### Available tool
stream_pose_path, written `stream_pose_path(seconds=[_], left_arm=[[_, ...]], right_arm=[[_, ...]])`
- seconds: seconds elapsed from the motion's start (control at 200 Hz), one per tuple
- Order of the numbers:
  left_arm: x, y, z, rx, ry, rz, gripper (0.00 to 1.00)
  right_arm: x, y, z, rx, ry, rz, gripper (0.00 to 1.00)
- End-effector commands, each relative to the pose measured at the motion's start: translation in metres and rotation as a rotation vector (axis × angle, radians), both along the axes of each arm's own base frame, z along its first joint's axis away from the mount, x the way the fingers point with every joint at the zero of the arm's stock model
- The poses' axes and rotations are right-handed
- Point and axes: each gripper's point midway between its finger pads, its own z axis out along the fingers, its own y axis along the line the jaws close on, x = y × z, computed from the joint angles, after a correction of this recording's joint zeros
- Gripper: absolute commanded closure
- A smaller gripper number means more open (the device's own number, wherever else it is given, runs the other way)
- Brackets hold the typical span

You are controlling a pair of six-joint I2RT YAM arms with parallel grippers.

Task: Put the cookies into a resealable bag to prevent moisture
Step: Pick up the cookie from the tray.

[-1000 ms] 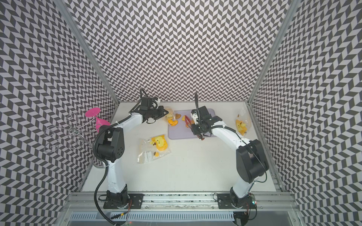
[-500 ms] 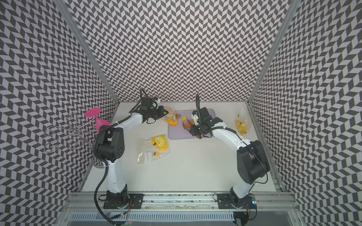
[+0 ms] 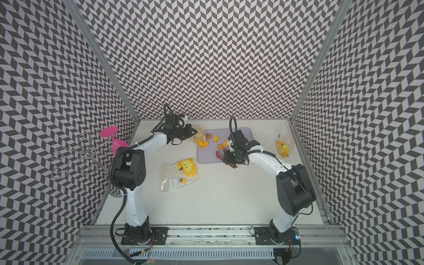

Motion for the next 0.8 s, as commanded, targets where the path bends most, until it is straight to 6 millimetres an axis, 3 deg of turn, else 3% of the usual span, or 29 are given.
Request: stream_pose_path(seconds=[0.0, 0.481, 0.796], left_arm=[[0.002, 0.0, 0.008, -0.007, -0.036, -0.009, 1.0], [0.002, 0.0, 0.008, -0.008, -0.035, -0.01, 1.0], [0.002, 0.002, 0.01, -0.01, -0.038, -0.007, 1.0]], right_arm=[[0.014, 0.003, 0.007, -0.009, -0.033, -0.036, 0.51], [0.06, 0.019, 0.001, -0.041, -0.056, -0.031, 0.51], [0.054, 0.014, 0.001, -0.064, -0.043, -0.022, 0.52]])
